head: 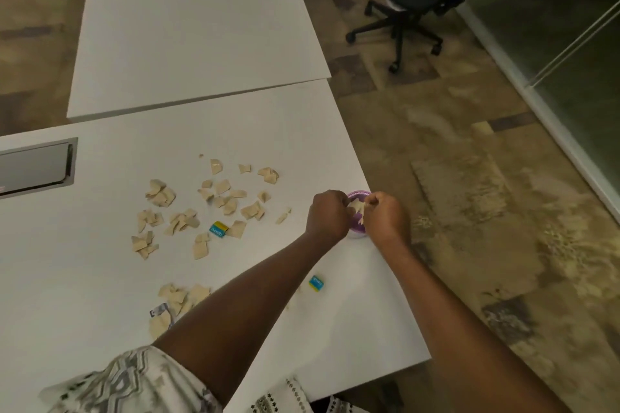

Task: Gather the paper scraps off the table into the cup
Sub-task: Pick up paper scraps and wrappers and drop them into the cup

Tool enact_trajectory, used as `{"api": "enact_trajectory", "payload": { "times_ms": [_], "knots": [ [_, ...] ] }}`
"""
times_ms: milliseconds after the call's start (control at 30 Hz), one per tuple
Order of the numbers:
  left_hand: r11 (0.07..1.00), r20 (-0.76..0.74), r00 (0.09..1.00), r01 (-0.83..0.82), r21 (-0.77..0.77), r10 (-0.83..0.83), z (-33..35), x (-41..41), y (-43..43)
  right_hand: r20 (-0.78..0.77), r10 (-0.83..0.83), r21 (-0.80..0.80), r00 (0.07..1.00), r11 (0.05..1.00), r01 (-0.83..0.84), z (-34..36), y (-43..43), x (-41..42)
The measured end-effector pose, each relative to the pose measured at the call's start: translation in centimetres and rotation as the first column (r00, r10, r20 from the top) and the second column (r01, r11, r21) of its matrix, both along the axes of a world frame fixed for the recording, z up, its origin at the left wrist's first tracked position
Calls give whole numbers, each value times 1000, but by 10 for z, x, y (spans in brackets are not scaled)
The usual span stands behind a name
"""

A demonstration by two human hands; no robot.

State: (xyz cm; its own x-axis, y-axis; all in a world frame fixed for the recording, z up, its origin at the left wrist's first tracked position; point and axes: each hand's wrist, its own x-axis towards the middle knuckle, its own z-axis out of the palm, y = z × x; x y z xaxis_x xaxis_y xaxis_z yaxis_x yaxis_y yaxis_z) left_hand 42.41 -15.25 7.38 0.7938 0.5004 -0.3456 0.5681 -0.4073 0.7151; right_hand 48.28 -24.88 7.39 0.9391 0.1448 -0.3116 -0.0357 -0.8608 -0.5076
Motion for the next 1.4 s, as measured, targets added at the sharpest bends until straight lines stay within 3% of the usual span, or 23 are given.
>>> {"api": "enact_trajectory", "payload": {
  "times_ms": [233,400,567,667,733,833,933,1067,1200,1400],
  "knots": [
    [999,23,999,-22,-42,23,-1,3,1,14,10,37,1000,999,-11,3,-5,7],
    [999,71,996,-47,7,46,5,-8,7,42,1,153,999,988,-7,13,-9,-2],
    [997,66,995,-76,23,74,2,-45,23,122,161,305,979,933,-192,15,-11,-36],
    [995,19,996,-89,36,88,-10,-78,34,55,265,338,963,902,-268,-1,-12,-65],
    [995,-15,996,-85,60,86,-21,-104,41,-32,345,279,938,904,-323,-16,-13,-82],
    [992,-91,992,-80,101,90,-39,-149,50,-137,445,9,885,894,-448,-40,-12,-107],
    [987,-142,985,-80,142,101,-53,-198,57,-188,427,-148,884,878,-456,-55,-9,-133],
    [966,-131,978,-128,223,160,-61,-255,64,-175,459,-174,871,856,-486,-66,2,-160],
    [947,-127,967,-183,266,222,-66,-300,69,-168,534,-93,828,828,-553,-68,24,-177],
    [883,-193,946,-154,443,262,-79,-345,83,23,595,-139,804,798,-587,-62,42,-174]
  ]
}}
